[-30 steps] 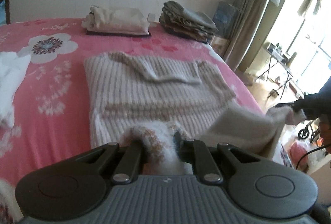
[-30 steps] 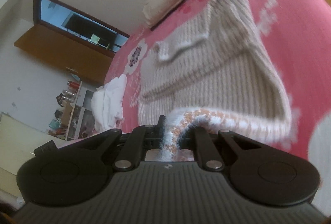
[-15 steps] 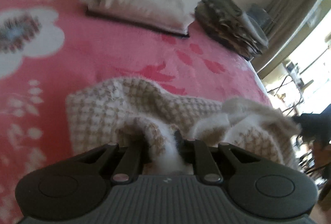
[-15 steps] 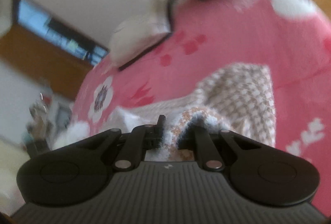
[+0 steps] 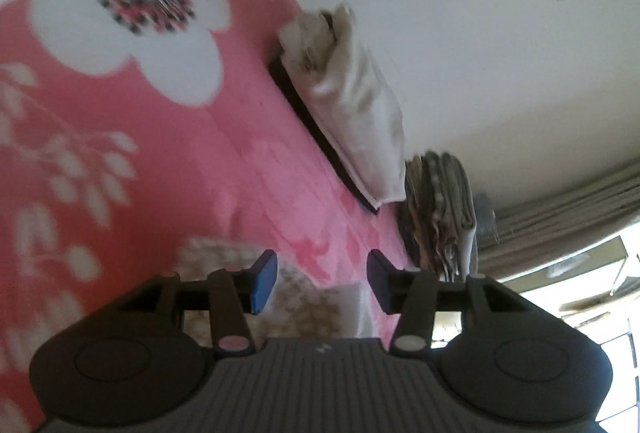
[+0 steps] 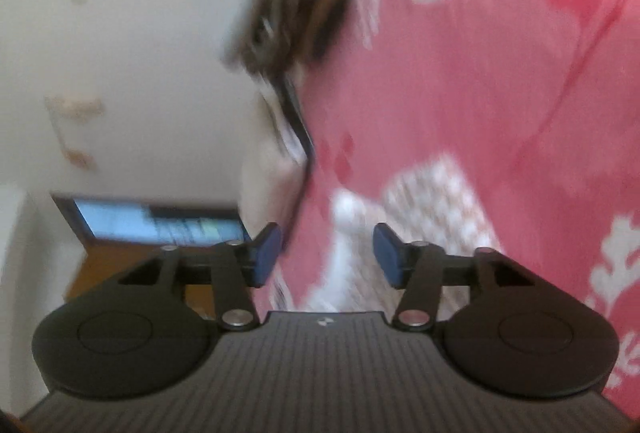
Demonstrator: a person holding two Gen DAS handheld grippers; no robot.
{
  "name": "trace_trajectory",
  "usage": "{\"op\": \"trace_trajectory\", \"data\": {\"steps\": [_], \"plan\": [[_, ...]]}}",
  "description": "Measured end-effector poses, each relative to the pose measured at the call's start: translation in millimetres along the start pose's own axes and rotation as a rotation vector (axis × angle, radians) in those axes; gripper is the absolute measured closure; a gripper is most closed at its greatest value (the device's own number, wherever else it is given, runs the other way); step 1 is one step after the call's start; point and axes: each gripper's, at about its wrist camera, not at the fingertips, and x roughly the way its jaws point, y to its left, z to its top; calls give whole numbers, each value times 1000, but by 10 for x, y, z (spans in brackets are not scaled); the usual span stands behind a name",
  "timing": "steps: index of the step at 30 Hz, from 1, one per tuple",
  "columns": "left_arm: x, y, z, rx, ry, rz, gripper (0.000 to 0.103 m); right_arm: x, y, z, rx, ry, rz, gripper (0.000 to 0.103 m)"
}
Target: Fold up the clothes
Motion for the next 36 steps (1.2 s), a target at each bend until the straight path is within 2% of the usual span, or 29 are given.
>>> {"op": "trace_trajectory", "data": {"steps": [2, 4, 8, 14, 15, 16, 18, 20, 24, 26, 28, 29, 32, 36], "plan": [[-228, -32, -103, 68, -13, 7, 49, -169, 51, -23, -14, -49, 31, 47], [-395, -78, -206, 159, 12, 18, 43, -325, 104, -94, -53, -56, 48, 45], [-504, -151, -481, 343, 101, 86, 42, -466, 240, -341, -261, -17, -134, 41], [-478, -240, -903, 577, 184, 192, 43, -305, 123, -619, -457, 51, -393, 40], [-469, -266, -989, 636, 186, 222, 50, -256, 128, -664, -492, 55, -421, 40], [-461, -292, -1074, 695, 186, 251, 66, -221, 146, -704, -524, 56, -436, 40], [-496, -324, -1230, 796, 173, 298, 85, -162, 190, -757, -570, 52, -453, 40], [-531, -355, -1384, 895, 160, 345, 91, -98, 236, -780, -600, 44, -461, 40], [-675, -357, -1422, 925, 165, 343, 89, 7, 309, -768, -660, 29, -462, 40], [-725, -348, -1312, 868, 169, 307, 77, 73, 345, -747, -690, 36, -464, 40], [-709, -366, -1166, 820, 111, 277, 49, 139, 374, -715, -712, 35, -463, 40], [-699, -375, -1093, 796, 83, 262, 46, 175, 383, -695, -720, 35, -459, 40], [-452, -431, -874, 789, 51, 275, 46, 278, 420, -648, -750, 36, -454, 40], [-79, -453, -678, 804, 47, 273, 46, 433, 458, -618, -806, 49, -472, 40]]}}
